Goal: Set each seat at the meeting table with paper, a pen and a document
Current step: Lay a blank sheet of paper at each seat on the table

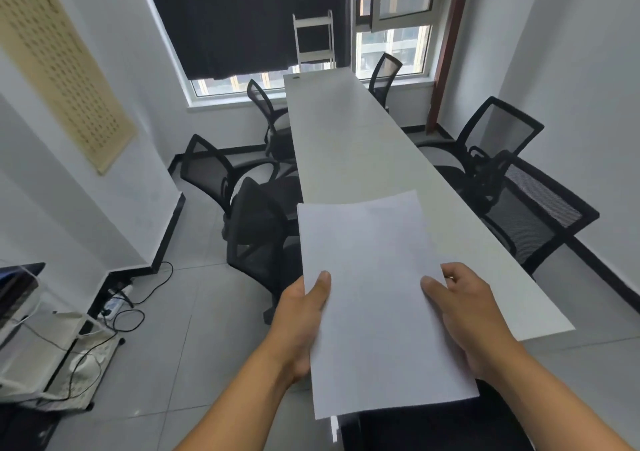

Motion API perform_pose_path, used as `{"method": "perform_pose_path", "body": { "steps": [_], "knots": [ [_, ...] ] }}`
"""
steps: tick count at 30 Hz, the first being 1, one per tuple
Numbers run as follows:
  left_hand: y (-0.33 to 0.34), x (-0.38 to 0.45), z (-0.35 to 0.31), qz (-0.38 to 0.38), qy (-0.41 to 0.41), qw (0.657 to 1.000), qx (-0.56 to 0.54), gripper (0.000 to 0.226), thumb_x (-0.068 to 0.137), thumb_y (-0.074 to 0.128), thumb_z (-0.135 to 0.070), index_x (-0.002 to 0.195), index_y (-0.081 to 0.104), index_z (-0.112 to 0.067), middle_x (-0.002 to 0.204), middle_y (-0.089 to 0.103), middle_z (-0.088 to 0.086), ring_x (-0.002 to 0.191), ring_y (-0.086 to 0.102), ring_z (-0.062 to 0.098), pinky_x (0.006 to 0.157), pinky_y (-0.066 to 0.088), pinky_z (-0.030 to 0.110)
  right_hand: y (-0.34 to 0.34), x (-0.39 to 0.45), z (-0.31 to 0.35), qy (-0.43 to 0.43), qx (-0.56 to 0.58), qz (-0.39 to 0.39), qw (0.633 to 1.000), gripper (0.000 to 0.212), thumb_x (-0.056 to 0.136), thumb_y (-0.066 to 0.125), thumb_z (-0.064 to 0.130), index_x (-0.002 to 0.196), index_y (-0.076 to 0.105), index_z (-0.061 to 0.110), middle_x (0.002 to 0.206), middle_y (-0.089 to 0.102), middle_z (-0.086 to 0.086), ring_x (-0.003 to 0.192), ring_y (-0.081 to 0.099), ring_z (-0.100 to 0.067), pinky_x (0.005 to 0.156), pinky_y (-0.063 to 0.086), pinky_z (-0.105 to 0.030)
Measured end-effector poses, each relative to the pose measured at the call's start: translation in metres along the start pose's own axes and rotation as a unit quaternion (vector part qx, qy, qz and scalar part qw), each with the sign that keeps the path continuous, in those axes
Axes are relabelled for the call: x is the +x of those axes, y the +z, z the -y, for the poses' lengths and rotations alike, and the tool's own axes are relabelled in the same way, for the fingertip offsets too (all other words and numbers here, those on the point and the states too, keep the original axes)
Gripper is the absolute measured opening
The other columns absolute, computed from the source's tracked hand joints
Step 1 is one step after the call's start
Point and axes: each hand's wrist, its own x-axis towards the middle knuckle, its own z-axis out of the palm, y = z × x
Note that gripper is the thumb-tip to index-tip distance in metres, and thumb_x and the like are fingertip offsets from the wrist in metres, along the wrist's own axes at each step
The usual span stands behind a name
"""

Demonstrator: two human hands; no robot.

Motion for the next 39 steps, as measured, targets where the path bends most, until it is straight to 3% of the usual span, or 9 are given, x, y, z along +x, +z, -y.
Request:
{"method": "perform_pose_path", "body": {
  "steps": [8, 13, 17, 25, 34, 39],
  "knots": [
    [-0.094, 0.021, -0.047, 0.05, 0.004, 0.998, 0.029, 0.03, 0.115, 0.054, -0.03, 0.132, 0.073, -0.016, 0.123, 0.082, 0.01, 0.112, 0.079, 0.036, 0.102, 0.061, 0.061, 0.1, -0.028, 0.024, 0.013, -0.007, -0.034, 0.999, 0.01, 0.106, 0.061, 0.035, 0.113, 0.062, 0.029, 0.104, 0.08, 0.004, 0.091, 0.081, -0.027, 0.089, 0.065, -0.06],
    [-0.166, 0.056, -0.08, 0.082, -0.031, 0.993, 0.077, 0.023, 0.106, 0.061, -0.009, 0.122, 0.076, -0.001, 0.117, 0.081, 0.021, 0.112, 0.076, 0.047, 0.102, 0.058, 0.066, 0.182, -0.027, 0.025, 0.041, 0.029, -0.102, 0.993, 0.01, 0.106, 0.062, 0.028, 0.115, 0.061, 0.023, 0.106, 0.079, -0.006, 0.091, 0.08, -0.033, 0.086, 0.065, -0.06],
    [-0.201, 0.083, -0.102, 0.12, -0.051, 0.984, 0.121, 0.023, 0.106, 0.061, -0.011, 0.119, 0.078, -0.002, 0.117, 0.081, 0.019, 0.113, 0.077, 0.045, 0.105, 0.056, 0.066, 0.221, -0.02, 0.03, 0.064, 0.069, -0.136, 0.986, 0.009, 0.106, 0.062, 0.026, 0.114, 0.06, 0.022, 0.105, 0.08, -0.009, 0.09, 0.08, -0.037, 0.085, 0.065, -0.063],
    [-0.175, 0.178, -0.12, 0.18, -0.038, 0.958, 0.219, 0.027, 0.114, 0.052, -0.028, 0.127, 0.074, -0.02, 0.116, 0.084, 0.0, 0.107, 0.081, 0.026, 0.102, 0.063, 0.053, 0.241, 0.052, 0.032, 0.089, 0.089, -0.209, 0.97, 0.007, 0.106, 0.059, 0.025, 0.113, 0.059, 0.024, 0.111, 0.076, -0.008, 0.095, 0.078, -0.036, 0.088, 0.064, -0.059],
    [-0.146, 0.326, -0.164, 0.224, -0.066, 0.932, 0.276, 0.028, 0.115, 0.052, -0.028, 0.13, 0.074, -0.018, 0.118, 0.083, 0.003, 0.108, 0.081, 0.028, 0.102, 0.062, 0.054, 0.256, 0.174, 0.041, 0.12, 0.135, -0.249, 0.951, 0.009, 0.105, 0.06, 0.028, 0.113, 0.06, 0.024, 0.109, 0.075, -0.006, 0.094, 0.078, -0.035, 0.086, 0.064, -0.058],
    [-0.126, 0.388, -0.191, 0.259, -0.083, 0.914, 0.302, 0.029, 0.115, 0.051, -0.026, 0.126, 0.076, -0.018, 0.117, 0.084, 0.001, 0.107, 0.081, 0.025, 0.102, 0.062, 0.052, 0.263, 0.22, 0.062, 0.133, 0.139, -0.291, 0.937, 0.009, 0.105, 0.059, 0.029, 0.112, 0.058, 0.023, 0.108, 0.074, -0.007, 0.092, 0.078, -0.035, 0.076, 0.064, -0.05]
  ]
}}
